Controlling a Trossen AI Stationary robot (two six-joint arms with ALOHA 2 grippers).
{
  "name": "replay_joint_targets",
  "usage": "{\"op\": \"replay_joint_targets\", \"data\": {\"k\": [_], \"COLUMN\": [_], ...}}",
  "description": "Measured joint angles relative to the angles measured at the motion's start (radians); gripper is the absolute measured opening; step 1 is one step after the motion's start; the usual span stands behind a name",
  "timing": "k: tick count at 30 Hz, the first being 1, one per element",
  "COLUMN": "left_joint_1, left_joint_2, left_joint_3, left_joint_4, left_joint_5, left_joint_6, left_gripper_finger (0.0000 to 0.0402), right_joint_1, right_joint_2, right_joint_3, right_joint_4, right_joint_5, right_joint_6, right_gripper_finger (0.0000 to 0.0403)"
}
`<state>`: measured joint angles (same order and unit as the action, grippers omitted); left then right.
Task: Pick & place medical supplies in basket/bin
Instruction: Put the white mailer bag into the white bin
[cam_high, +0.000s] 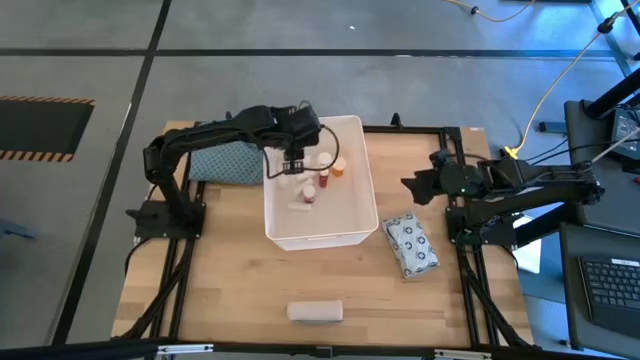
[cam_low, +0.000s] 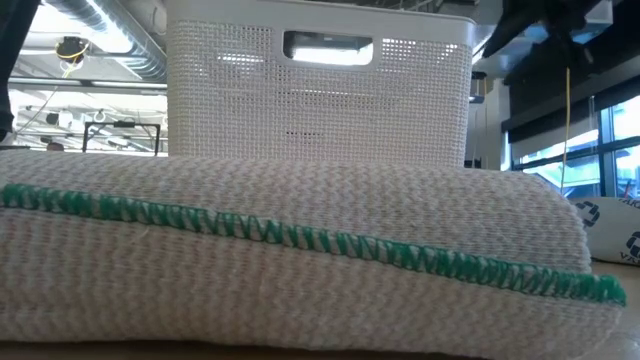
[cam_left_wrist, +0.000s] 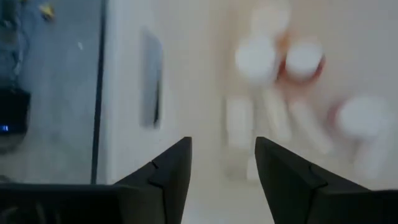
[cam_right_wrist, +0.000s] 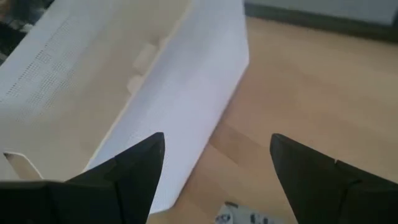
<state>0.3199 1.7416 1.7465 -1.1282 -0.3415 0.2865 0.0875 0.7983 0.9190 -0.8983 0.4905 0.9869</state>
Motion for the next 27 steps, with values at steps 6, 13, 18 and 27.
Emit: {"op": "replay_joint_targets", "data": {"k": [6, 13, 18, 27], "left_joint_1": [-0.063, -0.229, -0.37, -0.497], "left_joint_2": [-0.005, 0.025, 0.08, 0.204], "left_joint_3": [0.182, 0.192, 0.19, 0.19], "left_joint_4": [0.095, 0.349, 0.507, 0.736], "left_joint_5": [0.213, 0.399, 0.266, 0.251], "left_joint_6": [-0.143, -0.158, -0.075, -0.202], "left_gripper_finger": [0.0165, 0.0125, 0.0072, 0.0003], "right_joint_1": [0.0, 0.027, 0.067, 0.162], "right_joint_2": [0.012, 0.116, 0.21, 0.328], "right_joint_3": [0.065, 0.057, 0.057, 0.057], "right_joint_4": [-0.15, -0.311, -0.443, -0.499], "right_joint_5": [-0.088, -0.243, -0.302, -0.38], "right_joint_6": [0.146, 0.187, 0.244, 0.318], "right_gripper_finger": [0.0288, 0.0262, 0.0246, 0.0222]}}
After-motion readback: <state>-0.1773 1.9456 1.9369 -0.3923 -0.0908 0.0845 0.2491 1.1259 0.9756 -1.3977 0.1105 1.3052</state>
